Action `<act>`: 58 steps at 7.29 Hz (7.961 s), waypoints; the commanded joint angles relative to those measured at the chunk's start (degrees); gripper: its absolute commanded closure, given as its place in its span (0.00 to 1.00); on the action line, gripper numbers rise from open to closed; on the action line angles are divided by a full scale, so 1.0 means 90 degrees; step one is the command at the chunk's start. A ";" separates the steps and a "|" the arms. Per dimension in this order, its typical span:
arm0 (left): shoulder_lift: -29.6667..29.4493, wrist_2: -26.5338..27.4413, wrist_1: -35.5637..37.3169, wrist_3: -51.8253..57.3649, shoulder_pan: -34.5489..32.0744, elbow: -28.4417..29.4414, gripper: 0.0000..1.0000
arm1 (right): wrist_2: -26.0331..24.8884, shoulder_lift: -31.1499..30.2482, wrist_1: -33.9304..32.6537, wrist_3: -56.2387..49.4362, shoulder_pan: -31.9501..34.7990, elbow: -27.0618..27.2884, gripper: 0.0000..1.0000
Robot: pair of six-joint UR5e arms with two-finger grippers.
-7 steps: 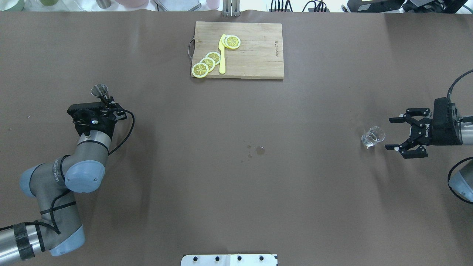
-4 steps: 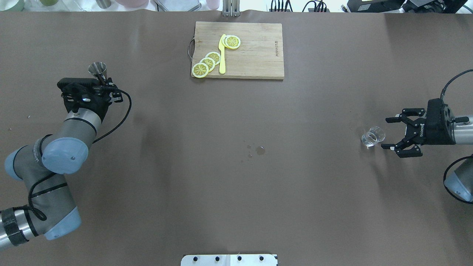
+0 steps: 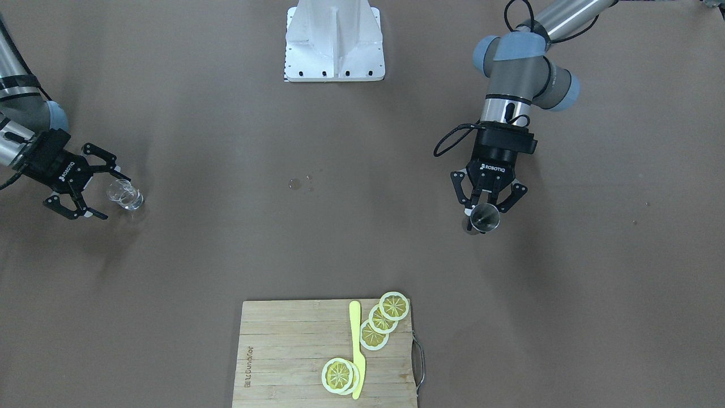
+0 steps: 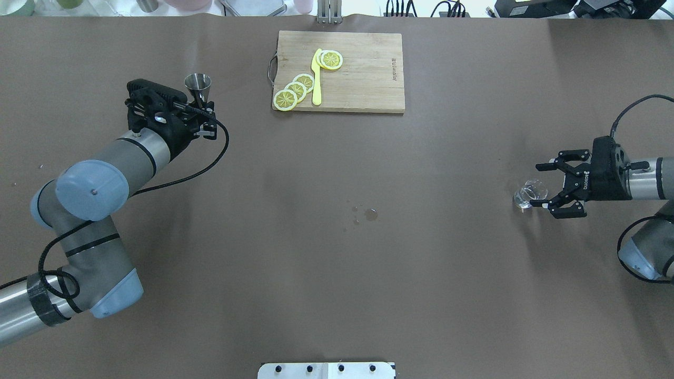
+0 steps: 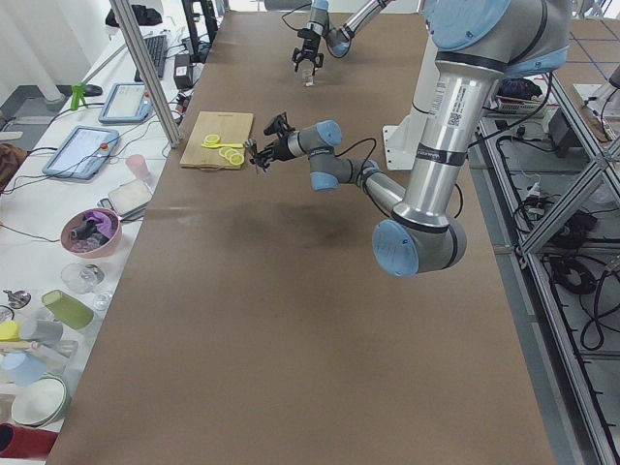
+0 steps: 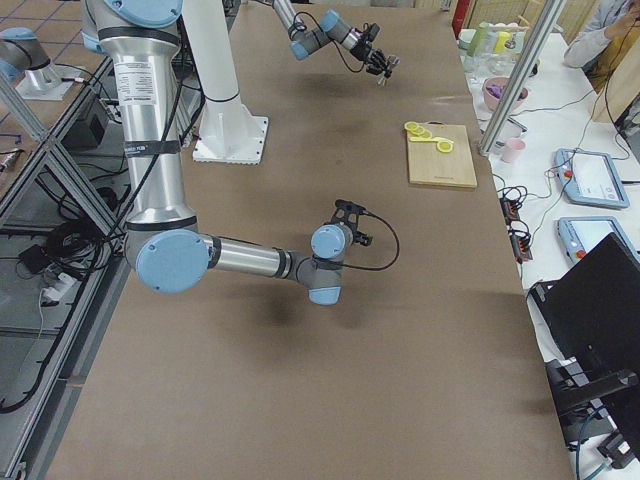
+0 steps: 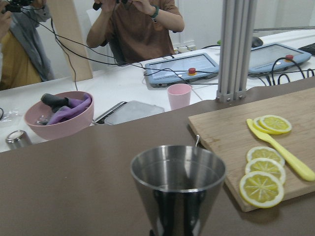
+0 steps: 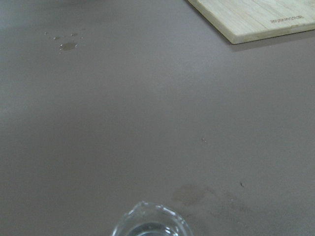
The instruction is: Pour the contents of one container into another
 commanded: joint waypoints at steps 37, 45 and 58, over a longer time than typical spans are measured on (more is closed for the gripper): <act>-0.0793 -0.3292 -0.0756 0.1393 -0.0605 0.0400 1.00 | 0.1148 0.1351 -0.4171 -0.0291 0.0725 0.2541 1.00; -0.1409 -0.3390 -0.1284 0.1384 -0.0401 0.1280 1.00 | 0.1147 0.1381 -0.4221 -0.0291 0.0725 0.2649 1.00; -0.1761 -0.3341 -0.1557 0.3571 0.0528 0.1183 1.00 | 0.0835 0.1274 -0.5138 -0.1939 0.0336 0.3488 1.00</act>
